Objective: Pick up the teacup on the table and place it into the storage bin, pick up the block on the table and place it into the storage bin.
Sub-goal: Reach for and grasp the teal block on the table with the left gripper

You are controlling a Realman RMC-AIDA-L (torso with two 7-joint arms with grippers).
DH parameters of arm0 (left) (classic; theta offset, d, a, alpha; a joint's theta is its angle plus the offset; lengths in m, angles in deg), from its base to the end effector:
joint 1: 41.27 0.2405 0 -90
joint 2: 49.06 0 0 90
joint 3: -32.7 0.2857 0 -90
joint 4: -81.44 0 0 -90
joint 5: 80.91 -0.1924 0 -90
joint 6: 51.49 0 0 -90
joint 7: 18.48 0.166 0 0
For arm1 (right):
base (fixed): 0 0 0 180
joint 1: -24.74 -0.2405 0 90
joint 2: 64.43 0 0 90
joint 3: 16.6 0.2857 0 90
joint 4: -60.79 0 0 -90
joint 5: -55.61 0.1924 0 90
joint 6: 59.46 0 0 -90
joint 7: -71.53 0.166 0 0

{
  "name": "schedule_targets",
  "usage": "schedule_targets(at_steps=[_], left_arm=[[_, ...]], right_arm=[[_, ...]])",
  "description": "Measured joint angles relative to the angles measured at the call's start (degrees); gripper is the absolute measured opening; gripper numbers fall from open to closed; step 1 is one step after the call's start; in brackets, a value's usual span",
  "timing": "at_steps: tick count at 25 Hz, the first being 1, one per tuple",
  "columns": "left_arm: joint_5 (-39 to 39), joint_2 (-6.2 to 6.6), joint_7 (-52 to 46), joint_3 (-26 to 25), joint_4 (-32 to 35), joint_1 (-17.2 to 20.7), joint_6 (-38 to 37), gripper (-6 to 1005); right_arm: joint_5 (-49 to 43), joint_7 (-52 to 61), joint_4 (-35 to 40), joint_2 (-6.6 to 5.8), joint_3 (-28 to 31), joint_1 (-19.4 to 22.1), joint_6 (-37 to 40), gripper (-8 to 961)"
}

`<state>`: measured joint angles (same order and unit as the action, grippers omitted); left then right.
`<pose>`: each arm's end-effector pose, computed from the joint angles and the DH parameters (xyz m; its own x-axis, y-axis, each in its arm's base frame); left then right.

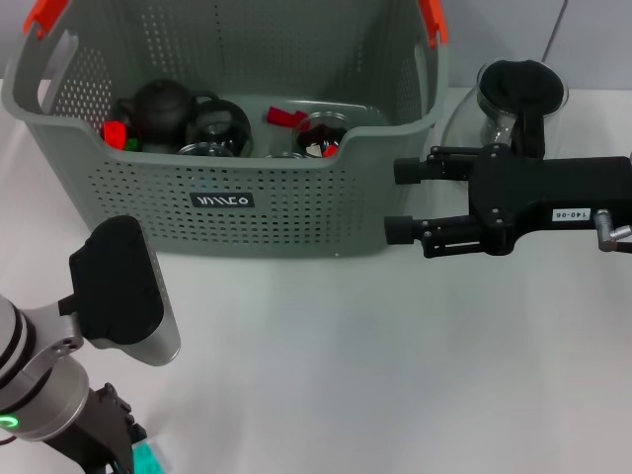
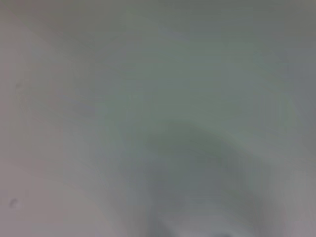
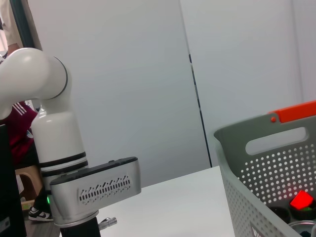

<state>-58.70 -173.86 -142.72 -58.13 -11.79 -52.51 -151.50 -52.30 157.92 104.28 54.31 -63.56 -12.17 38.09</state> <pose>-0.2775 0.2312 -0.0522 0.7559 0.4128 -0.5080 0.3481 -0.9108 -0.2222 0.1891 0.3494 -0.0252 0.8122 -0.2374 -0.5329 -0.2715 -0.9623 0.0150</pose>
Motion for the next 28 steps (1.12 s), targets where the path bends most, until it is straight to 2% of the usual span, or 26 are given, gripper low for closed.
schedule_targets(at_steps=[28], left_arm=[[-1.2,0.0,-0.4,1.5,-0.2,0.9,1.8,534]], right_arm=[[0.0,0.0,0.1,0.0,0.2,0.0,0.4,853]])
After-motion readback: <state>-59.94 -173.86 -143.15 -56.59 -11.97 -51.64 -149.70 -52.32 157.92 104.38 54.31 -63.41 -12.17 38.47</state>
